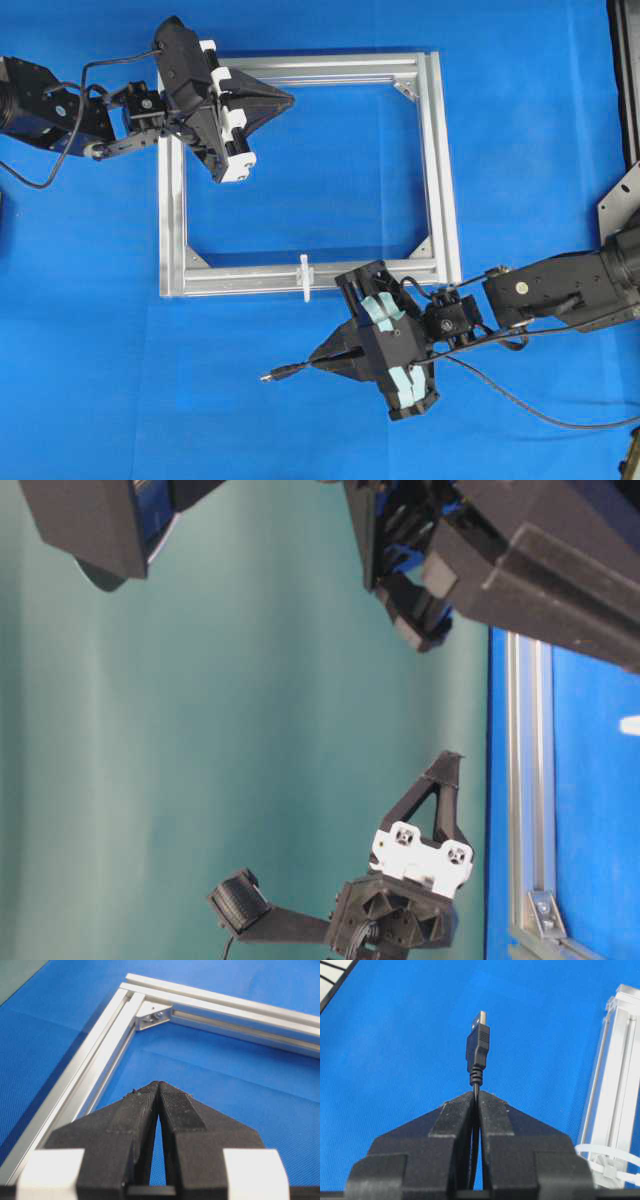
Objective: Insert the wire through the string loop located in the center.
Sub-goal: 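Carry the plug with the right gripper up to the white zip-tie loop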
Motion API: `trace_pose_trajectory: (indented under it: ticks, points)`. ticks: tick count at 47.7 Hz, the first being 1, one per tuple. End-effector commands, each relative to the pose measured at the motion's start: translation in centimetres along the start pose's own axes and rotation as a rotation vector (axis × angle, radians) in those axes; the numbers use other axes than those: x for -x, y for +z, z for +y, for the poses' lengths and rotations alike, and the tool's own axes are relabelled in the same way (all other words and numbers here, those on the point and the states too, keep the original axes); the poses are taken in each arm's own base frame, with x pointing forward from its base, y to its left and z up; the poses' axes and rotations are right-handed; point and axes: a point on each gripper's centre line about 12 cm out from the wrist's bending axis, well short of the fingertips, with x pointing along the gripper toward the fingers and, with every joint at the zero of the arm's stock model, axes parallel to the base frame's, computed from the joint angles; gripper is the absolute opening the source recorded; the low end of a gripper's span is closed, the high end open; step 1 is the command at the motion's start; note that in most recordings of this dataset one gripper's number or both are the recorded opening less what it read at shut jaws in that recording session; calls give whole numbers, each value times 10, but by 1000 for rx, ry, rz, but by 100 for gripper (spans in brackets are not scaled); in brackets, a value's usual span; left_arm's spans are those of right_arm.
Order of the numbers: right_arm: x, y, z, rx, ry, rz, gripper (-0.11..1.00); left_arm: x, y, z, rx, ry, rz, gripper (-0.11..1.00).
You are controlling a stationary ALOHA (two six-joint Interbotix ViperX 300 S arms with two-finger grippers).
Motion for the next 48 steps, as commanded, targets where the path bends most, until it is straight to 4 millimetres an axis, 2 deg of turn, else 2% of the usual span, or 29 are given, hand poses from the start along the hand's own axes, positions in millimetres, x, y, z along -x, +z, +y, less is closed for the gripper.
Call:
trace_pose_trajectory:
  ticks: [1, 12, 31, 48]
  points:
    - [5, 16, 2, 2, 5, -44, -3, 2, 13, -1, 0, -4, -38, 0]
    - [16, 3, 1, -4, 0, -6, -3, 2, 13, -1, 2, -5, -38, 0]
    - [55, -26, -1, -27, -5, 32, -3, 2, 13, -1, 1, -6, -38, 0]
    - [58, -31, -5, -35, -18, 46, -3, 2, 13, -1, 1, -6, -38, 0]
